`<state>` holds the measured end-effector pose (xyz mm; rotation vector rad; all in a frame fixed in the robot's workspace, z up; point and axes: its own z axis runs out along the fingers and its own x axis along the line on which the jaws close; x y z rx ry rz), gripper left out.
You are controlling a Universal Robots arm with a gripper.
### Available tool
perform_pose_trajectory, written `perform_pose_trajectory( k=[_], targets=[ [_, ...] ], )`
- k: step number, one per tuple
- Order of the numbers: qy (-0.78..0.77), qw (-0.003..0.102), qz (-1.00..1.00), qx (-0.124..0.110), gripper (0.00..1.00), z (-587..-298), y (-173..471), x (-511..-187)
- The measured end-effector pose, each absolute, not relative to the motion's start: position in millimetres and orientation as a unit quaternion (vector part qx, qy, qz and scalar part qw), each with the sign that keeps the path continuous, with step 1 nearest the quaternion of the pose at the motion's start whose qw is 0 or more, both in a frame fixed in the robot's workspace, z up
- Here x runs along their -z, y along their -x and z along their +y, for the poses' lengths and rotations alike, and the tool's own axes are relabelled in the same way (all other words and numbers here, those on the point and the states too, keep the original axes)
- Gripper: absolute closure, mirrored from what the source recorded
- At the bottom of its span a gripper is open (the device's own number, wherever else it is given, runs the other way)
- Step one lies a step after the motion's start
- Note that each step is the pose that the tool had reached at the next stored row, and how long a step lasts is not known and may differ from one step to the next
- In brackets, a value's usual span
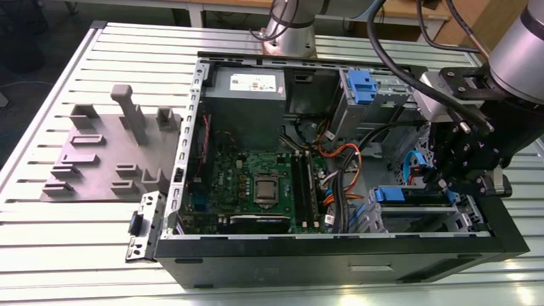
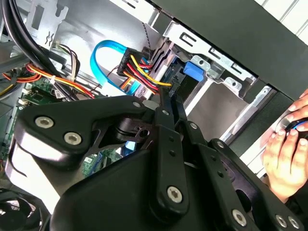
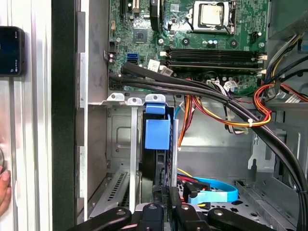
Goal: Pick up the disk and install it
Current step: 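Insert the first disk wire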
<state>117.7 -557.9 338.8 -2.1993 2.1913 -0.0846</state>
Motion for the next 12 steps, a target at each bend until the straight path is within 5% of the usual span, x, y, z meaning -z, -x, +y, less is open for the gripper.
perform_pose_trajectory(
  k=[12],
  targets=[
    [0.707, 0.022, 0.707, 0.032, 0.84, -558.0, -115.6, -336.4]
  ],
)
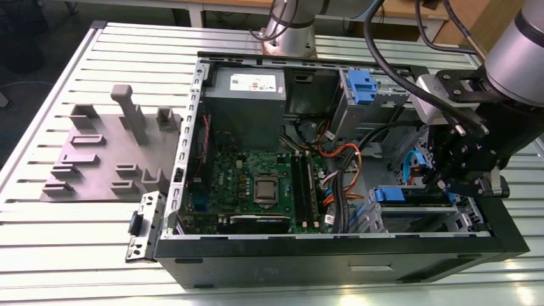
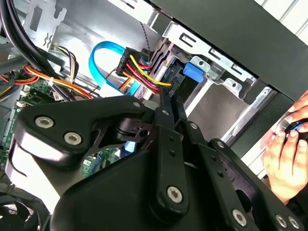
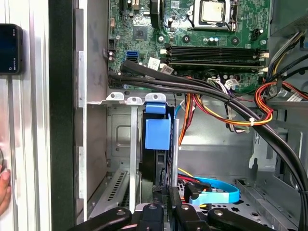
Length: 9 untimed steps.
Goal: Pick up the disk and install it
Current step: 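Insert the first disk wire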
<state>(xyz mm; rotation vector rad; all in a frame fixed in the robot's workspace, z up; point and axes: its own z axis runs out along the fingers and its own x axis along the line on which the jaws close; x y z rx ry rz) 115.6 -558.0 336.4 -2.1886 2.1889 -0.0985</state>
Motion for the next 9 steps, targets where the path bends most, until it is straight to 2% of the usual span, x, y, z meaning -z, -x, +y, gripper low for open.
perform_pose_trajectory(
  k=[9],
  targets=[
    [0.705, 0.022, 0.708, 0.032, 0.84, -558.0, -115.4, -334.9]
  ],
)
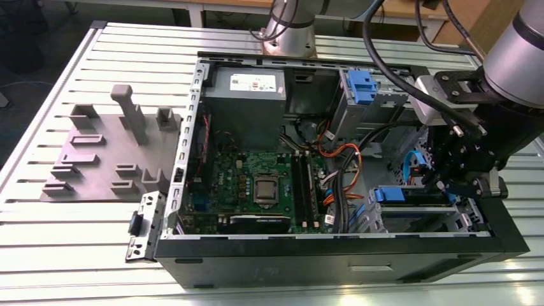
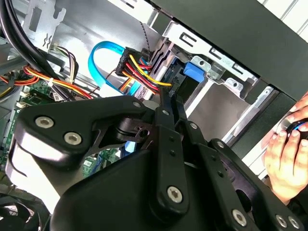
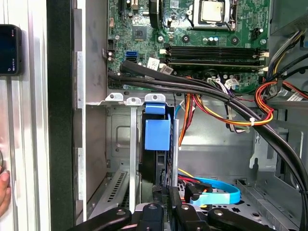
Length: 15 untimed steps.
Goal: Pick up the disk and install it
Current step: 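Insert the first disk wire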
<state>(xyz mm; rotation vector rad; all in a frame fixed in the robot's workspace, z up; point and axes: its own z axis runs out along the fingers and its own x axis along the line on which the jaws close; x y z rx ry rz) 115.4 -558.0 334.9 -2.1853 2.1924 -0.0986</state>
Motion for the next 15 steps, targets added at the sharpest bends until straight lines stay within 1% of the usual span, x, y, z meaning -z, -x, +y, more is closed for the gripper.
perform_pose_trajectory(
  k=[15],
  targets=[
    [0.705, 0.022, 0.708, 0.032, 0.84, -558.0, -115.3, -336.4]
  ],
)
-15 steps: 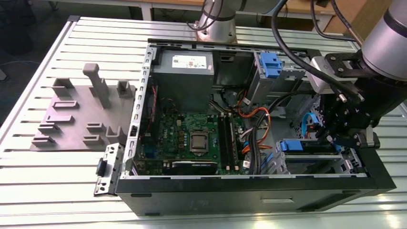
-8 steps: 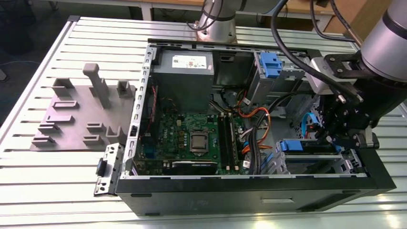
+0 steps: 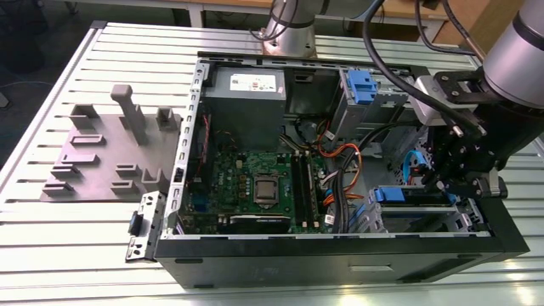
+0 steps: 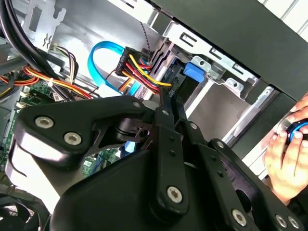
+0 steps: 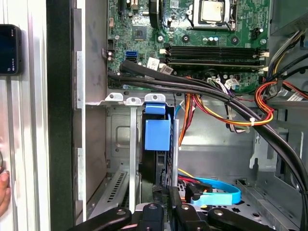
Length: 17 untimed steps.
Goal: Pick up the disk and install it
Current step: 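Insert the first disk wire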
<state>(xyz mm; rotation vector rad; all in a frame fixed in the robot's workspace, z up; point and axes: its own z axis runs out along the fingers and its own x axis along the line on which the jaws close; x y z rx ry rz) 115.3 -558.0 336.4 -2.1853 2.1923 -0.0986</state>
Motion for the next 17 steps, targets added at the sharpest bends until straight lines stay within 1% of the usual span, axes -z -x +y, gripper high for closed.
perform_pose_trajectory(
  k=[17],
  targets=[
    [0.703, 0.022, 0.71, 0.032, 0.84, -558.0, -115.3, -332.7]
  ],
)
